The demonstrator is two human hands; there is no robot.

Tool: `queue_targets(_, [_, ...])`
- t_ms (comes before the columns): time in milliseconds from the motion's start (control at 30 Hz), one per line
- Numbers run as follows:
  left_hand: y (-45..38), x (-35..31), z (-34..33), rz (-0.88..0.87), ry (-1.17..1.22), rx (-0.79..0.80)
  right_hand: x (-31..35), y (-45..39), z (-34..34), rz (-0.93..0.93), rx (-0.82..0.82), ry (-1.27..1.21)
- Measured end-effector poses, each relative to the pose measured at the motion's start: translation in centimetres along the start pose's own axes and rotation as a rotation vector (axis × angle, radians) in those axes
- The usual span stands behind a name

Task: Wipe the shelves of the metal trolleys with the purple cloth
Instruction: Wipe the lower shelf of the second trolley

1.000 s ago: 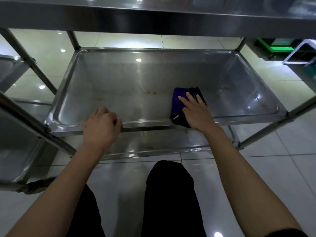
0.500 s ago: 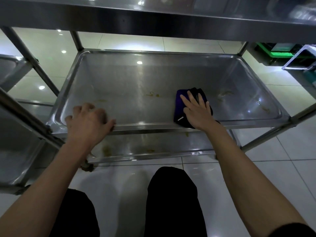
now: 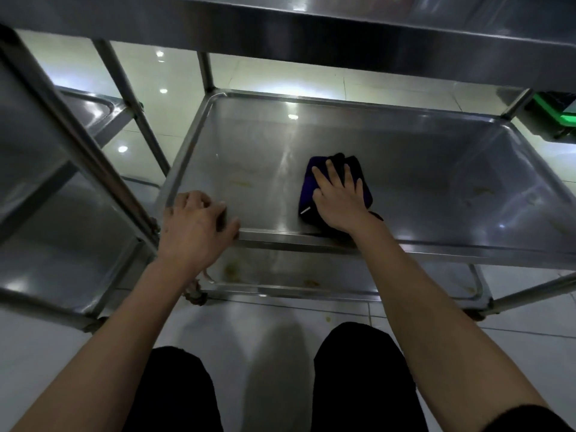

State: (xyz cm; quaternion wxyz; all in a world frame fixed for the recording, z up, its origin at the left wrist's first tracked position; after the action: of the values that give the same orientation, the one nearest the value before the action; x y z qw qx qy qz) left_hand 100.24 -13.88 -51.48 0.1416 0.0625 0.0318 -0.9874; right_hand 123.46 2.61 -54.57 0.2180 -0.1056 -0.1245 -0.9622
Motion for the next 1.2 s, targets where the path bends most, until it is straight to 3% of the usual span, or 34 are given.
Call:
queue_targets(400, [-0.8, 4.3, -0.6, 0.052, 0.003, 0.012, 15.7, -8.2, -3.1, 0.287, 0.063, 0.061])
queue_targets(600, [-0.6, 4.9, -0.7, 0.099, -0.025, 0.016, 21.3, -10.7, -3.8, 0.412, 0.097, -0.031])
queue_targets(800, [-0.2, 4.7, -0.8, 0.119, 0.014, 0.045, 19.3, -9.5, -3.4, 0.413, 0.083, -0.017])
queue_targets(1100, [-0.6, 2.1, 0.8, 0.198, -0.011, 0.098, 6.7, -3.7, -1.1, 0.215, 0.02, 0.0])
queue_targets(1200, [-1.5, -3.4, 1.2, 0.02, 0.073, 0.031, 4.1, -2.0, -0.6, 0.183, 0.005, -0.021])
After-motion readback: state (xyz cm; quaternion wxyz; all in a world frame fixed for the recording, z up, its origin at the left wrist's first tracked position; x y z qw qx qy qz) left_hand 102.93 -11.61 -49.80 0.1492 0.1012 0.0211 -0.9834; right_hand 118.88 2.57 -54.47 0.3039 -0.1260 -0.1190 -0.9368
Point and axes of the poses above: each hand's wrist, its own y-axis away from the middle knuckle, its own z-axis out of the back of the hand, x = y × z, the point moved 3 cm from there along -y, towards the middle knuckle, and after that the axes turned 5 degrees about x, right-handed, at the moved point
